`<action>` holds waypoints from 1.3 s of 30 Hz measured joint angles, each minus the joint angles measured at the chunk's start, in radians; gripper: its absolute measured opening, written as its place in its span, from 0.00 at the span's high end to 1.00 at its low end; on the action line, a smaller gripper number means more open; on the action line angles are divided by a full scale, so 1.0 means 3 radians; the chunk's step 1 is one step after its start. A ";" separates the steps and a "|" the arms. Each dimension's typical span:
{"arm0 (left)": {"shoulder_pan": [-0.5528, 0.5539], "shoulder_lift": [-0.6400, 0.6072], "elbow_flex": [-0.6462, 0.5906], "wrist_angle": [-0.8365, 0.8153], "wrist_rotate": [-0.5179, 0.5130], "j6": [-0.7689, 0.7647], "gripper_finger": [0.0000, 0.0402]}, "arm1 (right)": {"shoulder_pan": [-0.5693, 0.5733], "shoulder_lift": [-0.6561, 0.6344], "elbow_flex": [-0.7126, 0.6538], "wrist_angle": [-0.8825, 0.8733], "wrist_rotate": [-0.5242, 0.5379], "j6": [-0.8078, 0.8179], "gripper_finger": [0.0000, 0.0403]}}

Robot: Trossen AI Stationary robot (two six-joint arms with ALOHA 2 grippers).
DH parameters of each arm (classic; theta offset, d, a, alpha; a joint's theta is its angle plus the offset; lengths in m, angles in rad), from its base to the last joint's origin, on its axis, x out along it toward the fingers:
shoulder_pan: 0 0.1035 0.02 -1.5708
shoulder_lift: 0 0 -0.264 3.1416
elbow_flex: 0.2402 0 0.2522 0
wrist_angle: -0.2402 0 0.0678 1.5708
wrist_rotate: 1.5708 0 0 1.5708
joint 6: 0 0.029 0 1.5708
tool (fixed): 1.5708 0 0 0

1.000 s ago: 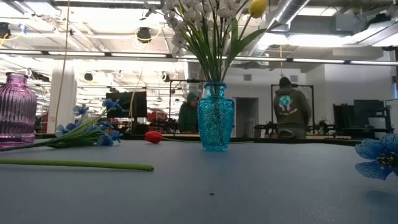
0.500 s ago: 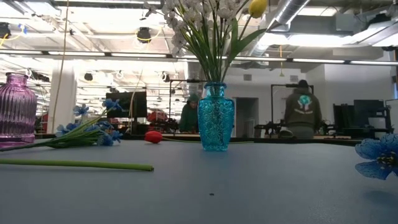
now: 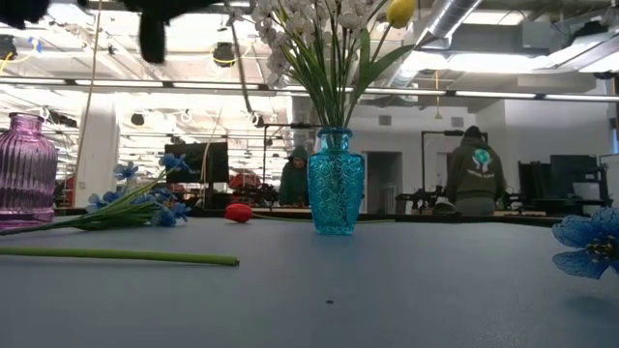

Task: Sort flowers into vase by color
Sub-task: Put the yellow tulip into the blue vase

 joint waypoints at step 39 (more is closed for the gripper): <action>0.1138 0.1063 0.0626 0.0573 0.1178 0.1192 1.00 | 0.0121 0.0000 0.0000 0.0002 -0.0003 0.0462 0.67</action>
